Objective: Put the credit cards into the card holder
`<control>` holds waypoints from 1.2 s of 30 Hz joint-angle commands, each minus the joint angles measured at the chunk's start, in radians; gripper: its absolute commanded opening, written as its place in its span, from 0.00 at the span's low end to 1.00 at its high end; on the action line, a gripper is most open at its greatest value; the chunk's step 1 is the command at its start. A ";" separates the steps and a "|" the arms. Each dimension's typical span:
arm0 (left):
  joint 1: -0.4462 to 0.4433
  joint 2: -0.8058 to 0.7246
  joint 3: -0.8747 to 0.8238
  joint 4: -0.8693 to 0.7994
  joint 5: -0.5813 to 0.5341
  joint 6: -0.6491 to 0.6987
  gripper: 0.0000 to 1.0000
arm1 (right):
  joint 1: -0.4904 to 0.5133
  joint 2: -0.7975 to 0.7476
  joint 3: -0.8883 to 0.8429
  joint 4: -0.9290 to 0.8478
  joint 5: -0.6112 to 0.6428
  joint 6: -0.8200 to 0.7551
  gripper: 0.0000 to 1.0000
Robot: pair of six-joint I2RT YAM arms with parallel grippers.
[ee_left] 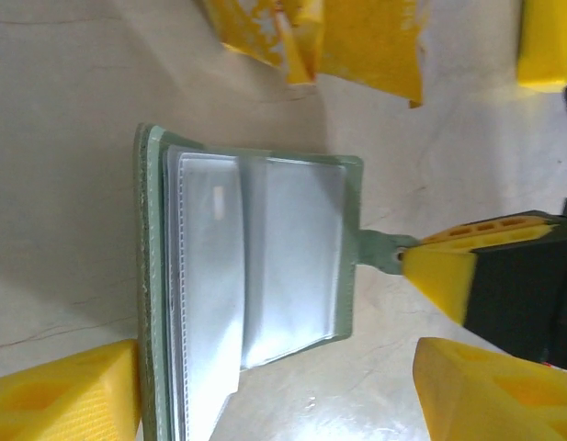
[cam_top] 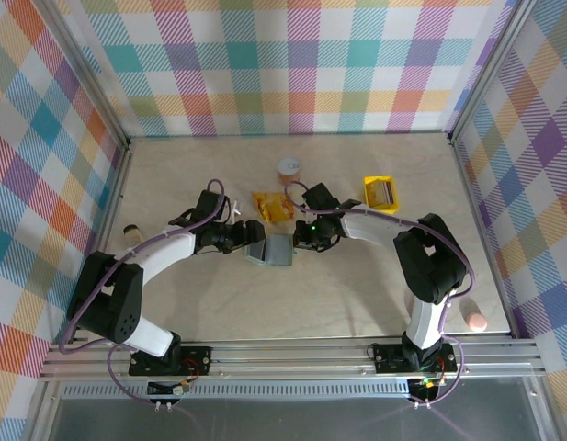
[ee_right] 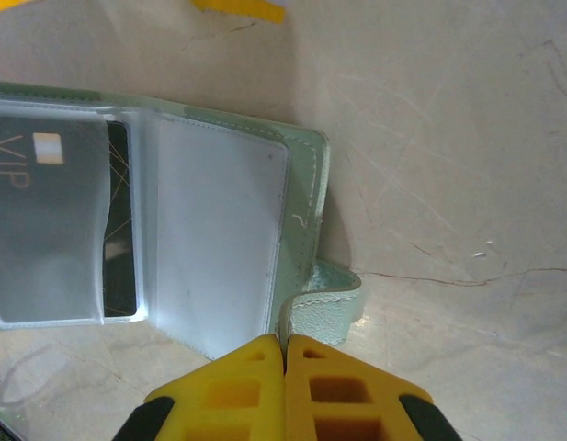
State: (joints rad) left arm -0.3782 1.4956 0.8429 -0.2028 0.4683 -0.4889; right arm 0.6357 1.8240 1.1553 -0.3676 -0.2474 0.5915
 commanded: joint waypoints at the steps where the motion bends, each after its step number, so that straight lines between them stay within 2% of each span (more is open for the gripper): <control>1: -0.027 0.006 0.021 0.065 0.069 -0.054 0.75 | -0.011 -0.001 -0.026 0.025 -0.025 0.017 0.00; 13: -0.109 0.109 0.050 0.188 0.088 -0.131 0.75 | -0.041 -0.027 -0.061 0.051 -0.053 0.022 0.01; 23: -0.146 0.205 0.069 0.266 0.103 -0.163 0.73 | -0.074 -0.063 -0.109 0.057 -0.056 0.021 0.15; 36: -0.155 0.273 0.074 0.268 0.082 -0.156 0.72 | -0.085 -0.078 -0.138 0.085 -0.078 0.027 0.21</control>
State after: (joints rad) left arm -0.5232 1.7515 0.9081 0.0593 0.5529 -0.6403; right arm 0.5556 1.7782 1.0386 -0.2993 -0.3004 0.6140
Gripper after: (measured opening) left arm 0.719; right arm 0.205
